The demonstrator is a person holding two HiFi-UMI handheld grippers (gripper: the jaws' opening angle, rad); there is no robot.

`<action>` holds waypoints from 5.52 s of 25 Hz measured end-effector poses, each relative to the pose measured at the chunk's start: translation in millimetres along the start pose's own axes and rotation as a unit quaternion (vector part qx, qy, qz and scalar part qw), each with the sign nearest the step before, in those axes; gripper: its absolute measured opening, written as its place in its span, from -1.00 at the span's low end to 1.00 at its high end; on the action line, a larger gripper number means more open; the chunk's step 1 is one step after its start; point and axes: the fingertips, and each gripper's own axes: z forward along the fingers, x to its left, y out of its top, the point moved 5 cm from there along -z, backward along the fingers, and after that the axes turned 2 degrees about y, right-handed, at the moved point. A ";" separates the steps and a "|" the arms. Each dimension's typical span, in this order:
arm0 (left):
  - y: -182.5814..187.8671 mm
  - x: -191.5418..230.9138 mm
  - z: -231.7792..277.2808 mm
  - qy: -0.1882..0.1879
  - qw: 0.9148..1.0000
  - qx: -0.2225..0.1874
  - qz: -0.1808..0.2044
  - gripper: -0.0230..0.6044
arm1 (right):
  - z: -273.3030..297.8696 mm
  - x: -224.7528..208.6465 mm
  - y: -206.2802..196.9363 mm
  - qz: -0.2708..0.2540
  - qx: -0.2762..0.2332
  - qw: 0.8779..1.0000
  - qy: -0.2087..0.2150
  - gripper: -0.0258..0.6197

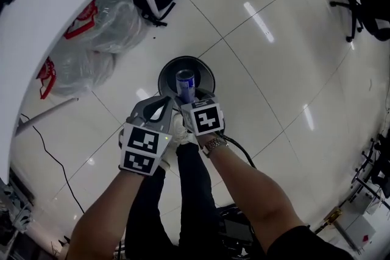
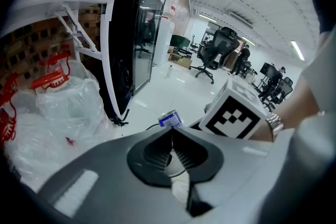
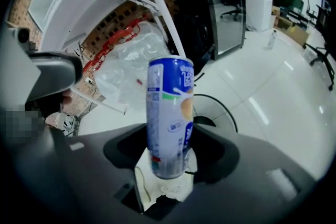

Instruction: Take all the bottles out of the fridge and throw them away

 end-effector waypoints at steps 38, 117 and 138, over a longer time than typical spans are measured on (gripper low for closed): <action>20.2 8.7 -62.4 0.034 0.999 -0.022 -0.026 -0.91 | -61.0 34.0 23.8 -0.042 -0.047 0.998 -0.022 -0.55; 88.0 275.2 -594.3 0.308 0.904 -0.288 -0.070 -0.91 | -145.6 644.7 394.0 -0.374 -0.257 0.888 0.074 0.05; 63.3 306.5 -589.8 0.300 0.914 -0.262 -0.083 -0.91 | -84.6 647.4 437.8 -0.357 -0.245 0.901 0.006 0.02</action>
